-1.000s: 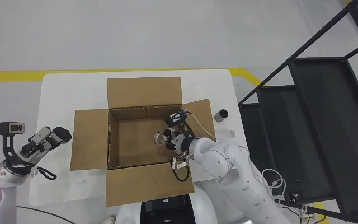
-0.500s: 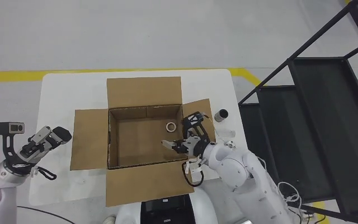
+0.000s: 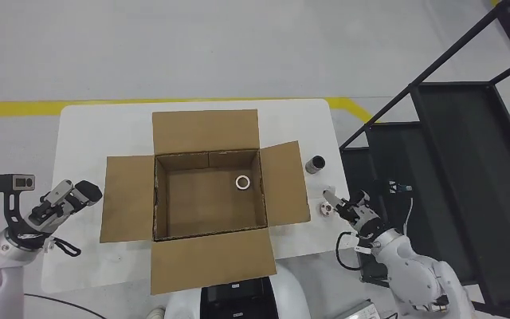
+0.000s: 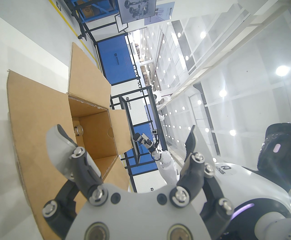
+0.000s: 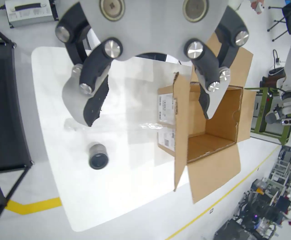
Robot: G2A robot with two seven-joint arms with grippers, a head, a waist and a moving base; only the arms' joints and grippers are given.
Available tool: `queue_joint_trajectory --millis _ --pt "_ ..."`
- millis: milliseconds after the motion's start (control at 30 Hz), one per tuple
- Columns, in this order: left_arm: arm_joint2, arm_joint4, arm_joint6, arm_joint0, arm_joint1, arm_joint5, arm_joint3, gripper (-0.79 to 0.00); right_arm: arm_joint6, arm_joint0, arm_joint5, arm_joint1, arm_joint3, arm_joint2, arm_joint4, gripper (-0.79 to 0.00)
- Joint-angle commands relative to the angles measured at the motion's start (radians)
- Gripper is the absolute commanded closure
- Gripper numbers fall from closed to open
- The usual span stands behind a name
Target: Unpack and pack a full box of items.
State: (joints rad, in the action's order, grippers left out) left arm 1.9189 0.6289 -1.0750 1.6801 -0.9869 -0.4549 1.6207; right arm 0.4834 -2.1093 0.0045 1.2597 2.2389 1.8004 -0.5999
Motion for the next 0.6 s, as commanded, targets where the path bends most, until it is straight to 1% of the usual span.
queue_joint_trajectory --millis 0,133,200,400,567 --pt "0.000 0.000 0.000 0.000 0.000 0.000 0.000 -0.785 0.071 0.018 0.037 -0.003 -0.037 -0.004 -0.003 -0.785" --pt "0.000 0.000 0.000 0.000 0.000 0.000 0.000 -0.785 0.220 0.117 0.105 -0.014 -0.138 -0.041 -0.099 -0.785" --pt "0.000 0.000 0.000 0.000 0.000 0.000 0.000 -0.785 0.259 0.176 0.147 -0.016 -0.202 -0.062 -0.120 -0.785" --pt "0.000 0.000 0.000 0.000 0.000 0.000 0.000 -0.785 0.319 0.324 0.229 -0.019 -0.374 -0.144 -0.184 -0.785" --pt "0.000 0.000 0.000 0.000 0.000 0.000 0.000 -0.785 0.339 0.389 0.275 -0.018 -0.460 -0.193 -0.218 -0.785"
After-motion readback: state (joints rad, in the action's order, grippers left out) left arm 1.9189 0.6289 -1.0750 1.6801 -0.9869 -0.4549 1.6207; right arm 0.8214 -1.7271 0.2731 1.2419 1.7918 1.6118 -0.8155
